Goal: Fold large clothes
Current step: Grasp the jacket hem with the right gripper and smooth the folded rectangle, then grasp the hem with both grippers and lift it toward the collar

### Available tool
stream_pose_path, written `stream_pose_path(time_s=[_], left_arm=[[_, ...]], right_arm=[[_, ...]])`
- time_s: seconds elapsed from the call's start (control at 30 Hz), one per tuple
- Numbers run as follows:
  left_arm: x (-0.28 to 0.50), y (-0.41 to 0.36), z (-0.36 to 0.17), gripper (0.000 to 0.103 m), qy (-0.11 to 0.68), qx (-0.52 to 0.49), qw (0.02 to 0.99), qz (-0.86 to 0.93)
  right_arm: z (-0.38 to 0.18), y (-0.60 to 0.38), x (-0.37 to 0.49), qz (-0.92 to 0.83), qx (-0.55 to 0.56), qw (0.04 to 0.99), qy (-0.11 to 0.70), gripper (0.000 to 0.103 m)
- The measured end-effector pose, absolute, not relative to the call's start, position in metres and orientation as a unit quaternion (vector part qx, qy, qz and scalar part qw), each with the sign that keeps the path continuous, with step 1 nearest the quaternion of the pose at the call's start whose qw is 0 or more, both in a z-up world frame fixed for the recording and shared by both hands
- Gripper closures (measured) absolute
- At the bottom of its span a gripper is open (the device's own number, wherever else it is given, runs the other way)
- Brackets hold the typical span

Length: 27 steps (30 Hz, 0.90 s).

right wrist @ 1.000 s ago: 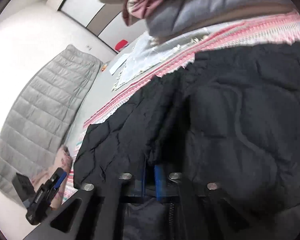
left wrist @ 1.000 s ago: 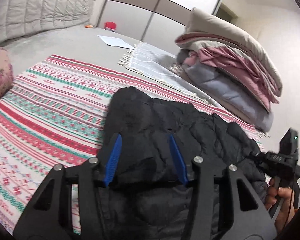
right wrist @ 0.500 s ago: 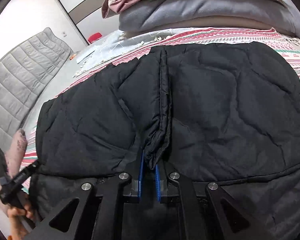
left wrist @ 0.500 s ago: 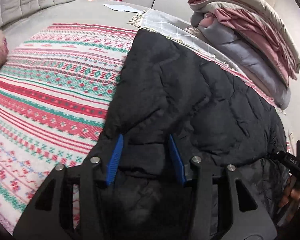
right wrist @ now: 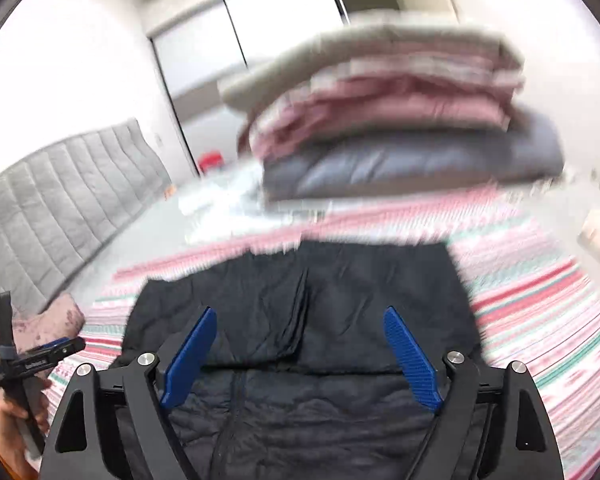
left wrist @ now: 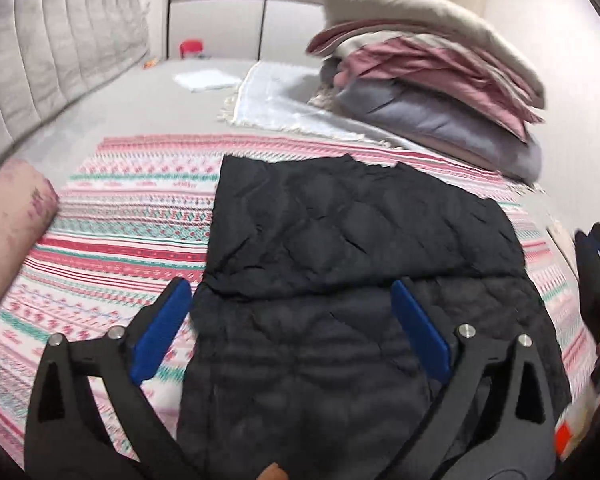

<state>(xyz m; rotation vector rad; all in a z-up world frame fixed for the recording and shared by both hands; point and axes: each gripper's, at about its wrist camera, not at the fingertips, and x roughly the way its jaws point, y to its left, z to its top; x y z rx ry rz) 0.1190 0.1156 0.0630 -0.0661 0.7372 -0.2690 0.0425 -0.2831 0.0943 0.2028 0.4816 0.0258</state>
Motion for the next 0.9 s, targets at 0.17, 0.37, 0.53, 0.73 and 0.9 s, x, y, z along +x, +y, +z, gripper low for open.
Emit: stream_pose_path(time_s=[0.17, 0.37, 0.53, 0.73, 0.9], left_arm=[[0.065, 0.138, 0.079, 0.003, 0.351, -0.013, 0.927, -0.134], [0.024, 0.175, 0.069, 0.003, 0.378, 0.005, 0.917, -0.128], [-0.002, 0.204, 0.047, 0.003, 0.406, 0.014, 0.906, -0.120], [-0.012, 0.226, 0.000, 0.003, 0.460, -0.061, 0.871, -0.161], [-0.011, 0.228, -0.044, 0.003, 0.502, -0.128, 0.831, -0.205]], right_arm=[[0.112, -0.292, -0.019, 0.034, 0.040, 0.963, 0.266, 0.008], [0.097, -0.317, -0.085, 0.037, -0.001, 0.952, 0.303, 0.007], [0.067, -0.339, -0.134, 0.031, -0.024, 0.940, 0.339, 0.007], [0.029, -0.362, -0.157, 0.038, 0.011, 0.923, 0.382, 0.007], [-0.006, -0.378, -0.158, 0.031, 0.053, 0.904, 0.423, 0.007]])
